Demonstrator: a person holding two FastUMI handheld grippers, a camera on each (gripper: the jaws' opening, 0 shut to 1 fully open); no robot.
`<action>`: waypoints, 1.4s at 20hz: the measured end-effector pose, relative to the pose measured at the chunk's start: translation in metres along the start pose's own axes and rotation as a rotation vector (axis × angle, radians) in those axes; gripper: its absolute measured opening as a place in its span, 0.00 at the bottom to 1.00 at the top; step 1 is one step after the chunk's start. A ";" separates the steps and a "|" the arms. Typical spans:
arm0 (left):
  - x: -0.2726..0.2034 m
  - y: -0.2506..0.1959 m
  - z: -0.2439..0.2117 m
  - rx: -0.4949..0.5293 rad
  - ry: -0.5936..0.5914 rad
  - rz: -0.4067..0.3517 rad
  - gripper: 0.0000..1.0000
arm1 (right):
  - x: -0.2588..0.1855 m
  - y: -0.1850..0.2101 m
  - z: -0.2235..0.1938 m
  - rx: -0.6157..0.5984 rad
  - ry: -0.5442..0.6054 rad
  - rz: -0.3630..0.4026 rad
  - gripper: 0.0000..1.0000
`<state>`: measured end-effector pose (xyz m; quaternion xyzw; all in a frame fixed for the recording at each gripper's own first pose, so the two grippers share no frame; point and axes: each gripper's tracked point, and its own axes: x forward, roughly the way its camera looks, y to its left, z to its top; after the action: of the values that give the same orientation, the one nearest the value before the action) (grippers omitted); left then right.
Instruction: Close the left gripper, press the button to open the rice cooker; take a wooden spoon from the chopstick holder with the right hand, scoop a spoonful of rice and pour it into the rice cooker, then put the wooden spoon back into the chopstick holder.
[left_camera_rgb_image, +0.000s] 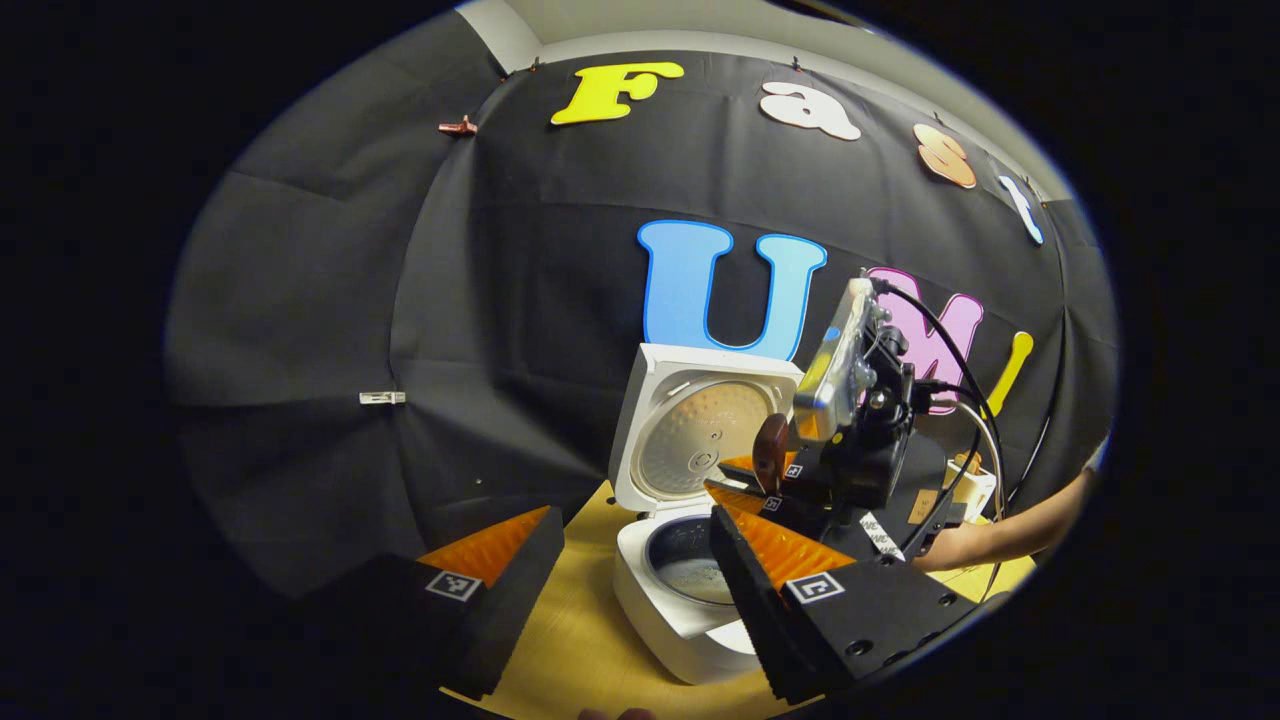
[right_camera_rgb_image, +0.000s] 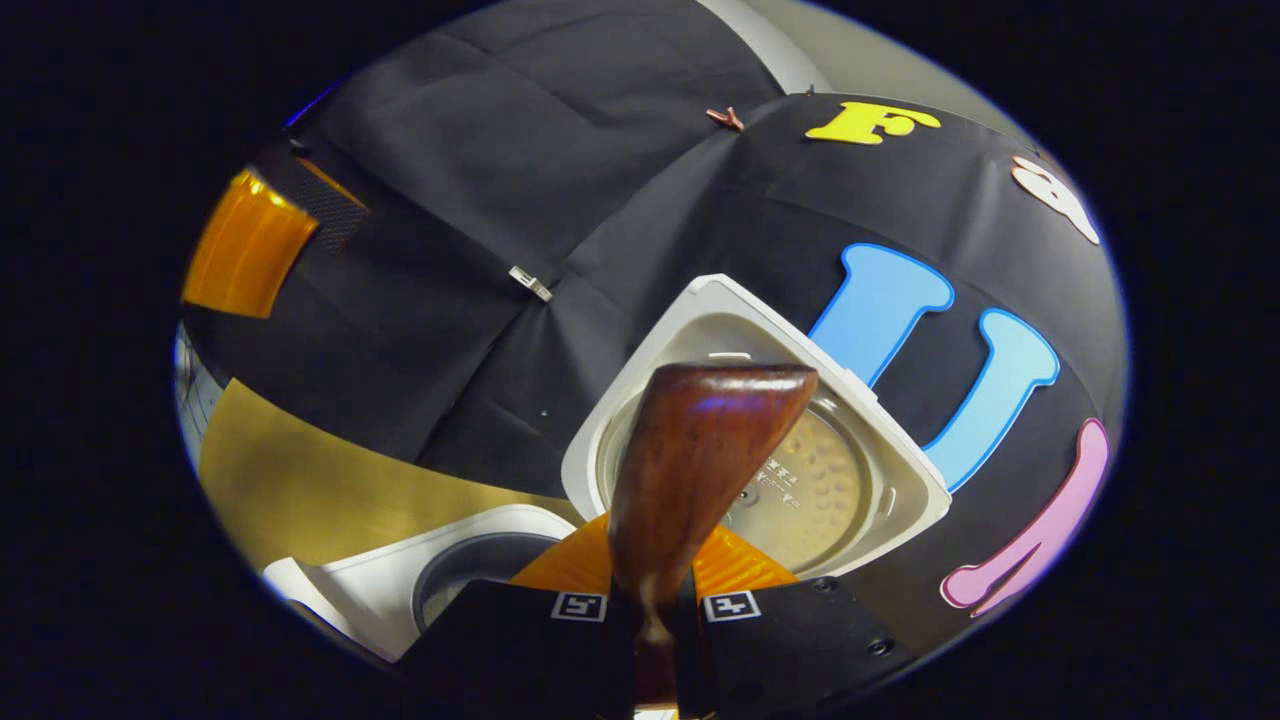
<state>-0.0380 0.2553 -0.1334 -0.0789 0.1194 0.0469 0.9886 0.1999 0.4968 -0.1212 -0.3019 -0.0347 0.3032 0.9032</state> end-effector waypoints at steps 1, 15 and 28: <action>-0.001 -0.001 0.000 0.000 0.000 0.001 0.95 | -0.001 -0.001 0.000 0.032 0.004 0.001 0.20; -0.014 -0.024 0.007 0.027 -0.013 -0.009 0.90 | -0.042 -0.083 -0.030 1.408 -0.017 -0.211 0.20; -0.005 -0.124 0.020 0.057 -0.029 -0.162 0.95 | -0.213 -0.233 -0.099 1.687 -0.254 -0.494 0.20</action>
<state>-0.0240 0.1366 -0.0949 -0.0596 0.0998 -0.0358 0.9926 0.1736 0.1762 -0.0449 0.5161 0.0362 0.0555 0.8540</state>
